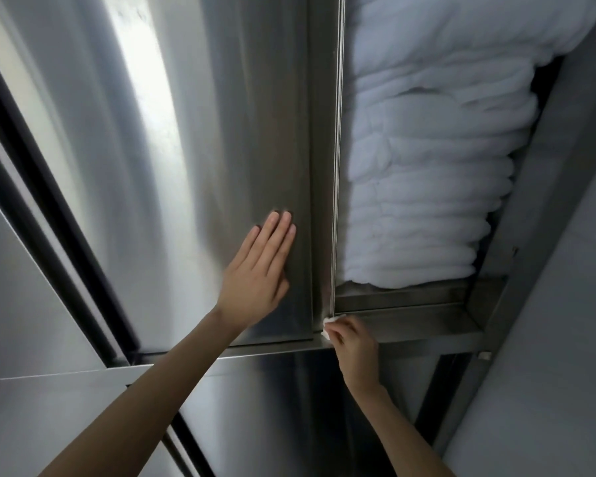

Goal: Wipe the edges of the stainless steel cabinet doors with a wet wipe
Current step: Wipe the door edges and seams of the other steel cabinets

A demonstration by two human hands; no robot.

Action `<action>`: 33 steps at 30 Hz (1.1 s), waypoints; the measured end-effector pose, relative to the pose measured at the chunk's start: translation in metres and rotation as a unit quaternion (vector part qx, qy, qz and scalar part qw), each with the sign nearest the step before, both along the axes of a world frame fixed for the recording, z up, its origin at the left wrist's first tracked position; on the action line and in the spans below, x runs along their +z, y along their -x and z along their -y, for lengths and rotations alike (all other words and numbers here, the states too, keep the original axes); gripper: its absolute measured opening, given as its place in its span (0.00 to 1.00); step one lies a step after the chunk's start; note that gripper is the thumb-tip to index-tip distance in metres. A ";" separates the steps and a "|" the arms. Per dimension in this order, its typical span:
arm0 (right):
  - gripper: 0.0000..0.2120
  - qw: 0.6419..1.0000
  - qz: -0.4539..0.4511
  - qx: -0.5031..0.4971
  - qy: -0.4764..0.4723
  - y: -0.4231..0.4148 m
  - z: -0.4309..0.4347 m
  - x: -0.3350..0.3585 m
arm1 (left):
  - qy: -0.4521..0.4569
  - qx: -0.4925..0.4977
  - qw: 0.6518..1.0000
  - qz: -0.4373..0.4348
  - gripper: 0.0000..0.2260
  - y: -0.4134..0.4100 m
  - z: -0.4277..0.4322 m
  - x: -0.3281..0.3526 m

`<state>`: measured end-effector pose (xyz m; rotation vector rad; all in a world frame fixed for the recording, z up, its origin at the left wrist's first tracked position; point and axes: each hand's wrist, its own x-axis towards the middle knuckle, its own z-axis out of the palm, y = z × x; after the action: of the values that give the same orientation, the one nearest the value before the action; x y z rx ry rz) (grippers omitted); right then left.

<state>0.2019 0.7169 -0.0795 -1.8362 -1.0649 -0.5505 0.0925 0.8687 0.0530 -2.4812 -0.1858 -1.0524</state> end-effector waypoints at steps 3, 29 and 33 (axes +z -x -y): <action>0.12 0.997 0.027 -0.012 -0.078 -0.005 -0.007 0.046 | -0.008 -0.010 1.000 -0.008 0.28 0.006 0.000 0.006; 0.01 0.910 0.270 -0.042 -0.311 -0.038 -0.046 0.381 | -0.121 -0.018 0.978 0.171 0.29 -0.041 -0.020 0.215; 0.01 0.901 0.299 -0.055 -0.309 -0.038 -0.045 0.457 | -0.128 -0.029 0.969 0.208 0.29 -0.033 -0.029 0.243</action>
<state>0.2398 0.7620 0.3779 -1.1782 -1.0052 -1.4089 0.1255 0.8979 0.2965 -2.0246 -0.0941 -1.5124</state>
